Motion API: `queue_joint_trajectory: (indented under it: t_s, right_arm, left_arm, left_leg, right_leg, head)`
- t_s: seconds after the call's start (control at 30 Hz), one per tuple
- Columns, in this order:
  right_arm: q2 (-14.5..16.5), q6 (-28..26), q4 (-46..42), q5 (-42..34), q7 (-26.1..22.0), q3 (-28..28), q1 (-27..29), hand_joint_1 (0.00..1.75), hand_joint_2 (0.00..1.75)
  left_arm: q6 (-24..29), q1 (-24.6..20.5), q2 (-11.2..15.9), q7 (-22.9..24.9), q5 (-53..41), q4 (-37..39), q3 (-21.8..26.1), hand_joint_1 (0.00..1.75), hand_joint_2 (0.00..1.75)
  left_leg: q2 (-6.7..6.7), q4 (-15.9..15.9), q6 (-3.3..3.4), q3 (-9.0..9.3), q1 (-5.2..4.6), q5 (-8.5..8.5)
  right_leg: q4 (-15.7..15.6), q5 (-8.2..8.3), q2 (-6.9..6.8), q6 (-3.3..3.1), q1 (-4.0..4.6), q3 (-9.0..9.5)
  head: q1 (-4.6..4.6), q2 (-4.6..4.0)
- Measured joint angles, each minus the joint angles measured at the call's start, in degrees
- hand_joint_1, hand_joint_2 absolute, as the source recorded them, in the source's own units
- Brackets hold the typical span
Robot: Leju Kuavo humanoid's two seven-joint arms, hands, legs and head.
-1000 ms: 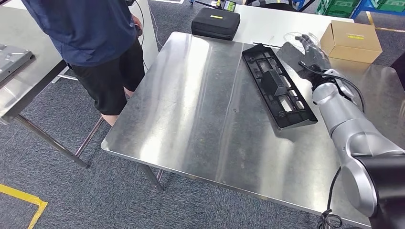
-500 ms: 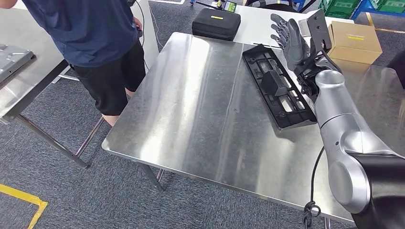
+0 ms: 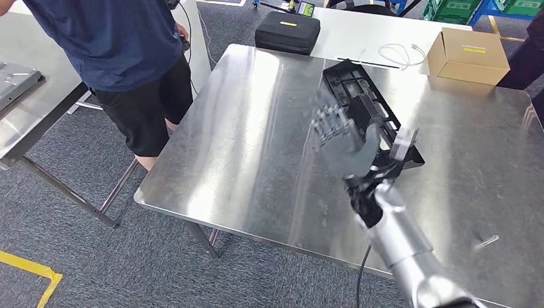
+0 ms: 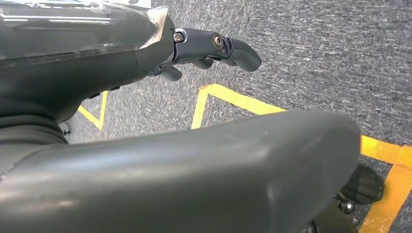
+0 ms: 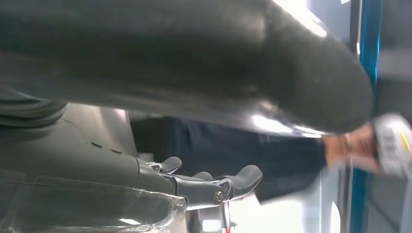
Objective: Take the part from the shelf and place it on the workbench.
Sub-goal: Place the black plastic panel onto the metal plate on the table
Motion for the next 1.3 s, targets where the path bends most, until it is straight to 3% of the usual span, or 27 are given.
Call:
queue_joint_trajectory:
  t_s: [0.13,0.27,0.5,0.8,0.87,0.93,1.0,1.03,1.1,1.13,1.17,1.2,1.23,1.3]
  right_arm:
    - [-0.9,-1.3,-10.0,3.1,-2.5,6.9,9.8,0.00,0.00]
    - [-1.7,-2.2,-16.2,5.3,-2.9,10.1,15.6,0.00,0.00]
    - [-2.0,-3.5,-20.8,7.9,-2.0,12.6,19.8,0.00,0.00]
    - [-1.8,-4.1,-22.6,9.4,-1.8,13.4,22.0,0.00,0.00]
    - [-1.7,-4.0,-22.8,9.8,-1.7,13.4,22.1,0.00,0.00]
    - [-1.6,-3.9,-22.8,10.0,-1.7,13.5,22.4,0.00,0.00]
    - [-1.6,-3.8,-22.8,10.1,-1.6,13.5,22.7,0.00,0.00]
    - [-1.6,-3.8,-22.8,10.2,-1.5,13.5,22.8,0.00,0.00]
    - [-1.5,-3.7,-22.8,10.3,-1.4,13.5,22.9,0.00,0.00]
    - [-1.4,-3.7,-22.8,10.5,-1.3,13.5,22.9,0.00,0.00]
    - [-1.2,-3.6,-22.8,10.6,-1.1,13.5,22.9,0.00,0.00]
    - [-1.1,-3.6,-22.7,10.7,-1.0,13.5,22.9,0.00,0.00]
    - [-0.9,-3.6,-22.6,10.9,-0.9,13.5,22.9,0.00,0.00]
    - [-0.5,-3.8,-22.5,11.2,-0.8,13.5,22.9,0.00,0.00]
  left_arm:
    - [0.7,0.0,-0.3,0.0,0.8,0.0,1.2,0.00,0.00]
    - [0.7,0.0,-0.4,0.0,0.7,0.0,1.5,0.00,0.00]
    - [0.2,0.0,-0.3,-0.6,0.5,0.0,1.7,0.00,0.00]
    - [0.0,-0.1,-0.2,-0.7,1.0,0.0,2.3,0.00,0.00]
    - [0.0,-0.2,-0.3,-0.7,1.3,0.1,2.4,0.00,0.00]
    - [0.1,-0.3,-0.4,-0.7,1.4,0.1,2.6,0.00,0.00]
    - [0.1,-0.3,-0.4,-0.7,1.5,0.1,2.8,0.00,0.00]
    - [0.1,-0.3,-0.5,-0.7,1.5,0.1,2.8,0.00,0.00]
    - [0.1,-0.3,-0.5,-0.7,1.6,0.1,2.9,0.00,0.00]
    - [0.1,-0.3,-0.4,-0.7,1.6,0.1,3.0,0.00,0.00]
    - [0.1,-0.3,-0.5,-0.8,1.7,0.1,3.0,0.00,0.00]
    - [0.1,-0.4,-0.5,-0.8,1.6,0.1,3.0,0.00,0.00]
    - [0.1,-0.3,-0.5,-0.9,1.6,0.1,3.0,0.00,0.00]
    - [0.0,-0.3,-0.6,-0.9,1.6,0.1,3.1,0.00,0.00]
  left_leg:
    - [-0.07,0.0,-0.24,0.19,0.03,-0.28]
    - [-0.05,0.0,-0.27,0.21,0.01,-0.33]
    - [-0.05,0.1,-0.18,0.21,-0.03,-0.42]
    - [0.12,0.1,1.03,0.65,0.06,-0.76]
    - [0.41,-0.6,1.41,1.06,0.53,-0.42]
    - [0.61,-0.7,1.54,1.01,0.68,-0.32]
    - [0.69,-0.7,1.37,0.84,0.86,-0.23]
    - [0.70,-0.6,1.18,0.77,1.07,-0.16]
    - [0.64,-0.3,0.44,0.57,1.60,-0.05]
    - [0.55,-0.1,-0.09,0.39,1.76,-0.02]
    - [0.46,0.3,-0.65,0.25,1.80,0.02]
    - [0.37,0.6,-1.15,0.07,1.72,0.09]
    - [0.31,0.7,-1.60,-0.05,1.67,0.25]
    - [0.31,1.0,-2.22,-0.40,1.88,0.20]
  right_leg:
    - [0.0,-0.29,-0.12,-0.43,0.03,-0.13]
    - [0.0,-0.30,-0.10,-0.45,0.03,-0.11]
    - [0.0,-0.30,-0.09,-0.44,-0.03,-0.09]
    - [0.2,-0.93,-0.06,0.11,0.05,0.61]
    - [3.9,-3.09,-0.03,-0.02,0.16,-0.92]
    - [11.9,-6.55,-0.03,-0.07,-0.29,-4.82]
    - [17.2,-7.91,-0.04,0.81,-0.94,-7.51]
    - [16.5,-7.08,-0.06,1.67,-1.31,-7.20]
    - [8.8,-3.54,-0.15,3.72,-2.17,-3.39]
    - [5.0,-1.90,-0.11,4.31,-2.33,-1.34]
    - [2.4,-0.73,0.03,4.38,-2.32,-0.14]
    - [1.4,-0.34,0.20,3.93,-2.21,0.22]
    - [1.8,-0.26,0.40,3.13,-1.92,-0.20]
    - [2.0,-0.19,0.49,1.44,-2.11,-1.00]
  head:
    - [0.01,0.00]
    - [0.01,0.00]
    - [0.00,0.00]
    - [0.00,0.00]
    - [0.21,0.00]
    - [0.40,0.00]
    - [0.41,0.00]
    - [0.41,0.00]
    - [0.46,0.00]
    - [0.60,0.00]
    - [0.71,0.00]
    - [0.80,0.00]
    - [0.81,0.00]
    - [0.55,0.00]
